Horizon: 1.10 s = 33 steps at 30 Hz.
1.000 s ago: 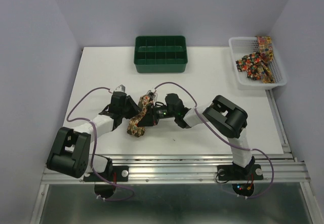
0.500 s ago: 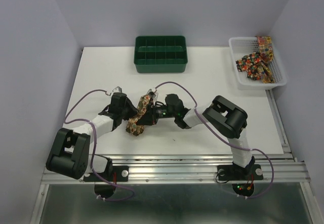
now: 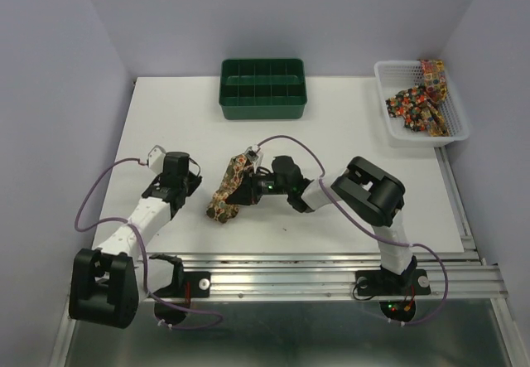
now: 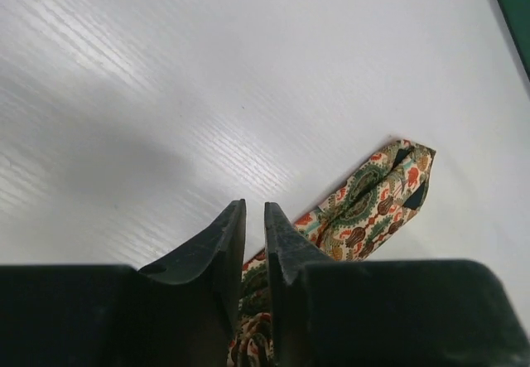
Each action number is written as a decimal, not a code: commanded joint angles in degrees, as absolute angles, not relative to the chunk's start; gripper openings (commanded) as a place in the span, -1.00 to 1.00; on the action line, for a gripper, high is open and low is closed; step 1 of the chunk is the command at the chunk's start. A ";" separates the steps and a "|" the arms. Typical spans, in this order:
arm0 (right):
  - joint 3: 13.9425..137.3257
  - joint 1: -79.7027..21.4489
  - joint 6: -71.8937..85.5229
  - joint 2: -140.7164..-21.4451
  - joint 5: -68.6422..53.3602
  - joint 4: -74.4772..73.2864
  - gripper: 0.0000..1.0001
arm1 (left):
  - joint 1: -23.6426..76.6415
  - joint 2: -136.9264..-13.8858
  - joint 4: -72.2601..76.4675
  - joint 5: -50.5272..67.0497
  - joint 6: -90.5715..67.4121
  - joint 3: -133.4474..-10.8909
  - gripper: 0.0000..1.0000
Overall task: Roll the ties
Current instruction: Roll the tie
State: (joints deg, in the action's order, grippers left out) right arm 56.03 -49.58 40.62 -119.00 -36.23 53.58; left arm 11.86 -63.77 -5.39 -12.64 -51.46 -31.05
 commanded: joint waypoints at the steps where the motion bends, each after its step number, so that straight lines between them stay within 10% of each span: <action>1: 54.93 -50.01 41.66 -118.39 -37.09 59.15 -0.99 | 11.34 -60.30 -9.32 -13.45 -55.28 -26.13 -0.54; 7: 54.93 -50.27 43.41 -118.22 -37.79 62.22 -0.99 | 11.51 -56.69 -9.22 -8.45 -54.93 -22.32 -1.00; 33: 59.33 -50.89 48.51 -124.45 -25.32 72.42 -0.99 | 13.45 -54.31 -10.55 -5.80 -56.16 -22.06 -1.00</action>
